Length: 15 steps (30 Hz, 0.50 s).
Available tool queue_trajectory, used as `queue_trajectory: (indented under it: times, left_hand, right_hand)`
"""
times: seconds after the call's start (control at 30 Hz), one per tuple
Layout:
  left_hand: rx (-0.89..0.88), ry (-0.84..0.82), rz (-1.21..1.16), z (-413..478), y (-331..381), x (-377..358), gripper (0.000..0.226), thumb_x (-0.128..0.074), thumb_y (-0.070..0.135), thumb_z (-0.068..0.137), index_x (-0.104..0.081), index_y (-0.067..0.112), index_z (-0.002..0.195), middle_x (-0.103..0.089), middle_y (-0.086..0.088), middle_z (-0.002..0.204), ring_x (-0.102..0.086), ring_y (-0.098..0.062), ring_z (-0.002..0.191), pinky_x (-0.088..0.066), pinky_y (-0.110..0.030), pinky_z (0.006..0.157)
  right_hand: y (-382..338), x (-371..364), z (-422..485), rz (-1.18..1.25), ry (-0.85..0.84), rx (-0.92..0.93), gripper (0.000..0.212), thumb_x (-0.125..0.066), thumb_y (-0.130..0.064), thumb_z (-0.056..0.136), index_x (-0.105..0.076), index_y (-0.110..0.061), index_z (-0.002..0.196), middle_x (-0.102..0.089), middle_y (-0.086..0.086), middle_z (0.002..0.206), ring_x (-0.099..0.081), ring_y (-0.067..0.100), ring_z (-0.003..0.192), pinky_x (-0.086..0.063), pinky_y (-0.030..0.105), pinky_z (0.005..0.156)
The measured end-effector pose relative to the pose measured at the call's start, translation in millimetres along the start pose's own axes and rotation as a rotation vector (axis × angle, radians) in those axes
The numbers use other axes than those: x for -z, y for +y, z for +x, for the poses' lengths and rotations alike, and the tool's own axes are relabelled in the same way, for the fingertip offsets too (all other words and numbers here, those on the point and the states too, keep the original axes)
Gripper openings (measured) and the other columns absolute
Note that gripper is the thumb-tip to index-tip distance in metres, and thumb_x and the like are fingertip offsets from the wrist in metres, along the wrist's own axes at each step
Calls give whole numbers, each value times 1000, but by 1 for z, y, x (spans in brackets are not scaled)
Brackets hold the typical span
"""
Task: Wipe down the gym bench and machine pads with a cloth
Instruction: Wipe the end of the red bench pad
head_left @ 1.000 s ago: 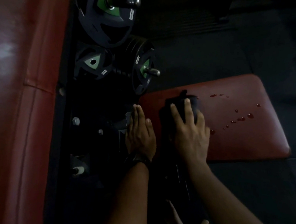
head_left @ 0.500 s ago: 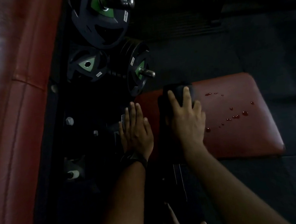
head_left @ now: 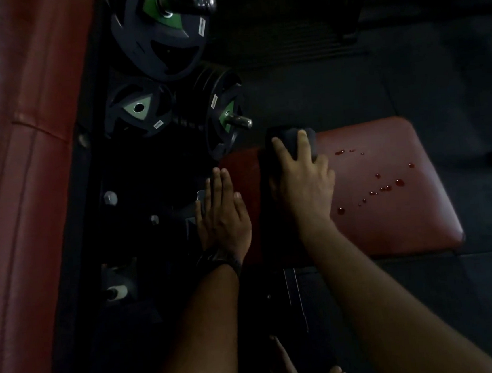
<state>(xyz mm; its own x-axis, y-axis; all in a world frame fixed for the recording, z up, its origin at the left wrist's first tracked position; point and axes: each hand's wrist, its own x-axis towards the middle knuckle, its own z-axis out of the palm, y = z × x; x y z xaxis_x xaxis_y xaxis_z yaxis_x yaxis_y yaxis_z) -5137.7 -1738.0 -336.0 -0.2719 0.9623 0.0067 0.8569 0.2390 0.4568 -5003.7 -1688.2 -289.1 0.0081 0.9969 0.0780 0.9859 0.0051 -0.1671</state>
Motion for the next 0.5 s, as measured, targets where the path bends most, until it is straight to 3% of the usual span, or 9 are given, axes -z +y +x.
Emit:
queue_trajectory:
  times: [0.1, 0.17, 0.23, 0.3, 0.4, 0.5]
  left_hand:
    - [-2, 17, -11, 1, -3, -3, 67, -12, 43, 100, -28, 19, 160, -24, 3, 166, -24, -15, 153, -24, -48, 122]
    - [-25, -36, 25, 3, -9, -4, 68, -14, 45, 99, -19, 20, 161, -14, 4, 168, -15, -12, 155, -21, -47, 124]
    - [-46, -88, 67, 2, -13, -6, 68, -26, 46, 101, -9, 21, 162, -4, 6, 170, -5, -9, 155, -12, -43, 126]
    - [-25, -48, 49, 2, -10, -4, 63, -28, 42, 104, -15, 20, 162, -11, 5, 169, -11, -12, 155, -15, -44, 126]
    - [16, -1, -5, 2, -1, -2, 69, -6, 46, 98, -21, 22, 161, -18, 6, 168, -18, -13, 155, -15, -43, 124]
    - [10, 6, -12, 1, -2, -3, 69, -7, 47, 98, -21, 24, 161, -18, 7, 168, -18, -14, 155, -15, -43, 123]
  right_hand:
    - [-15, 2, -47, 73, -5, 20, 67, -71, -43, 87, -50, -28, 148, -38, 22, 156, -59, 38, 95, -49, 40, 69]
    - [-22, 0, -58, 132, -5, 121, 56, -71, -39, 87, -60, -26, 140, -47, 22, 151, -61, 38, 89, -51, 38, 63]
    - [-18, 1, -42, 155, -14, 300, 58, -75, -31, 85, -59, -27, 141, -46, 20, 152, -62, 39, 91, -53, 38, 65]
    - [-8, 8, -13, 101, -81, 395, 64, -69, -36, 90, -47, -36, 150, -34, 14, 161, -58, 38, 102, -51, 40, 74]
    - [15, 11, 8, 55, -44, 197, 68, -61, -36, 96, -30, -42, 156, -23, 7, 166, -53, 33, 112, -47, 41, 82]
    - [21, 7, -28, 23, 32, -33, 72, -71, -32, 91, -38, -35, 154, -32, 13, 162, -57, 34, 104, -49, 42, 75]
